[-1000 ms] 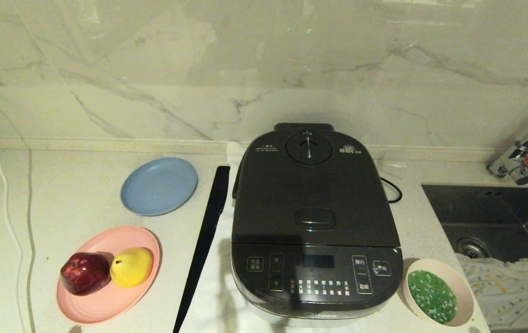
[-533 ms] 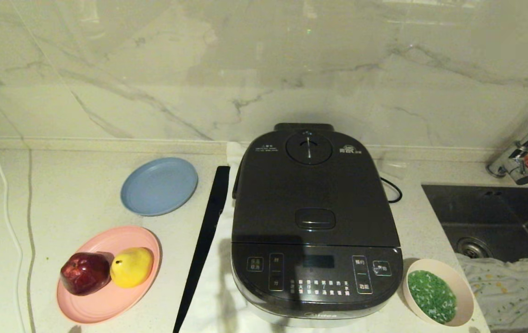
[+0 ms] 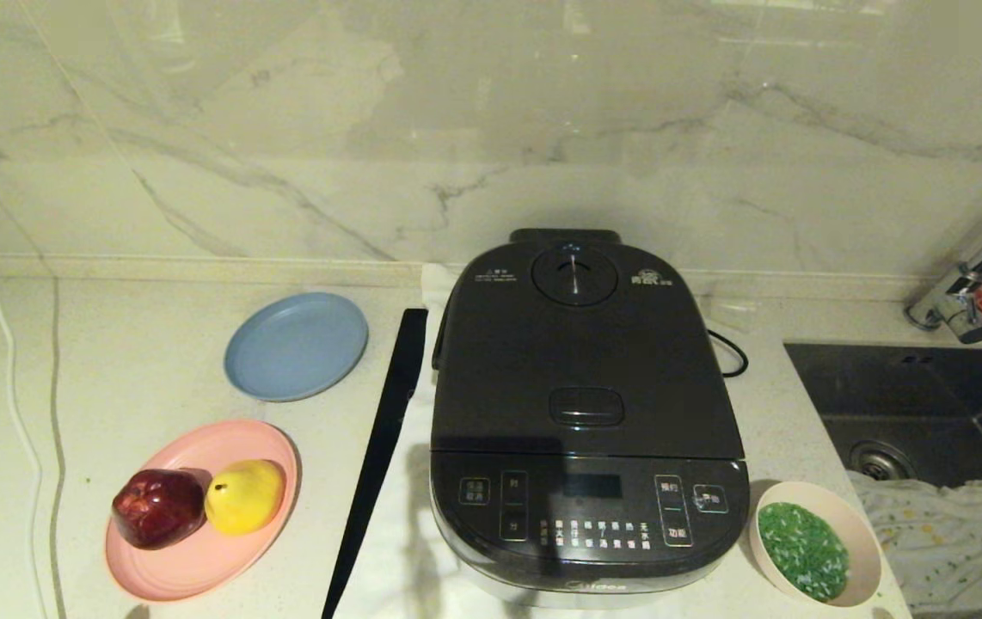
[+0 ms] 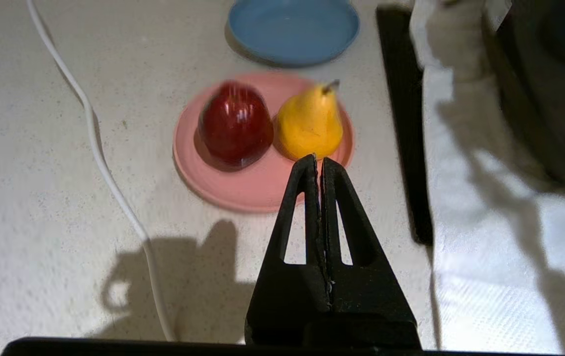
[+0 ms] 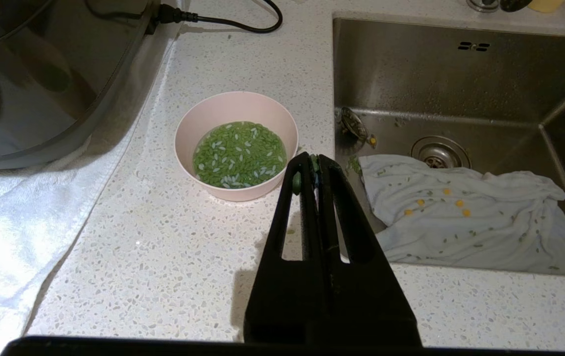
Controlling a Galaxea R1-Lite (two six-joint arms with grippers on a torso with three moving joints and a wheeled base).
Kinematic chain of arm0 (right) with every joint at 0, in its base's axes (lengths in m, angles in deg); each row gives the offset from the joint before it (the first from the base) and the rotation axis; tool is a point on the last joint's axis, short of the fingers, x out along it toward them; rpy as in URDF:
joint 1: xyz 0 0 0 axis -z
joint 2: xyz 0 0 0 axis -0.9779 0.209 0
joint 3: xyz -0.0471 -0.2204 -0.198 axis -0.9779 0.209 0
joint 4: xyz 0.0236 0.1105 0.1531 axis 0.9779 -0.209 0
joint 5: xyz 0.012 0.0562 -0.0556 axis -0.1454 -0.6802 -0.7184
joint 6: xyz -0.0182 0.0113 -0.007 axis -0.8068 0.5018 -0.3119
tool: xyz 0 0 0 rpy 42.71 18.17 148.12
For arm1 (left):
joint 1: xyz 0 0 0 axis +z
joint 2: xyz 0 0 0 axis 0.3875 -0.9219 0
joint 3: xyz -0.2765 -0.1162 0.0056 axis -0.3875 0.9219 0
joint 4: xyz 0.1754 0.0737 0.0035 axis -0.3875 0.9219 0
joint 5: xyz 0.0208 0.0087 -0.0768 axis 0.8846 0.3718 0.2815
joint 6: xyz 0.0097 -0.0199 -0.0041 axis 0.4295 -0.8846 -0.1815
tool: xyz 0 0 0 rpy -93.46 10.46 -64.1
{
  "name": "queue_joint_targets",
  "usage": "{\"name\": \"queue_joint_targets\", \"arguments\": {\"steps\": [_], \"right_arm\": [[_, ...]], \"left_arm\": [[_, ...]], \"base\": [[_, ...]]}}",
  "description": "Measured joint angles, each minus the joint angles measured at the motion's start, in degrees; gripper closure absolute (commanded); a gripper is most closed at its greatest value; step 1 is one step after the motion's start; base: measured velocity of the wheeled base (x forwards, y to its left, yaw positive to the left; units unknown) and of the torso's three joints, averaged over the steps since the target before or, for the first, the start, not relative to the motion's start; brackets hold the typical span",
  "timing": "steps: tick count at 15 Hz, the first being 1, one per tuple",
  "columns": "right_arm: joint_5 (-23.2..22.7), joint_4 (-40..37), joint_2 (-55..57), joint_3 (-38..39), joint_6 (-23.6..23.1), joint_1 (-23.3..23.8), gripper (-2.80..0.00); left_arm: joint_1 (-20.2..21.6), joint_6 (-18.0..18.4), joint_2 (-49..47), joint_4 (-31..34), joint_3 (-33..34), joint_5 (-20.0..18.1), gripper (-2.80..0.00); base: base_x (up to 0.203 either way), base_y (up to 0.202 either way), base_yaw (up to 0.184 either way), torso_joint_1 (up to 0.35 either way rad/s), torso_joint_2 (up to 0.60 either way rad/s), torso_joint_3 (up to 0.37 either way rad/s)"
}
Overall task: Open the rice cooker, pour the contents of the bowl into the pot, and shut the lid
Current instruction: Open the rice cooker
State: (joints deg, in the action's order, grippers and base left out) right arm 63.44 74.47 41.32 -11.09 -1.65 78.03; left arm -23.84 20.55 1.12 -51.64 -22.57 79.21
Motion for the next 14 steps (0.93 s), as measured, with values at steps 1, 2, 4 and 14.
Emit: {"name": "queue_joint_targets", "arguments": {"steps": [1,2,4,14], "right_arm": [[0.0,0.0,0.0,0.0,0.0,0.0,0.0],[0.0,0.0,0.0,0.0,0.0,0.0,0.0],[0.0,0.0,0.0,0.0,0.0,0.0,0.0],[0.0,0.0,0.0,0.0,0.0,0.0,0.0]], "left_arm": [[0.0,0.0,-0.1,0.7,-2.8,-0.2,0.0],[0.0,-0.1,-0.7,2.1,-6.2,-0.7,0.0],[0.0,-0.2,-4.5,4.4,-13.5,-1.7,0.0],[-7.3,-21.5,-51.9,8.9,-59.7,-12.8,0.0]], "base": [[0.0,0.0,0.0,0.0,0.0,0.0],[0.0,0.0,0.0,0.0,0.0,0.0],[0.0,0.0,0.0,0.0,0.0,0.0],[0.0,0.0,0.0,0.0,0.0,0.0]]}}
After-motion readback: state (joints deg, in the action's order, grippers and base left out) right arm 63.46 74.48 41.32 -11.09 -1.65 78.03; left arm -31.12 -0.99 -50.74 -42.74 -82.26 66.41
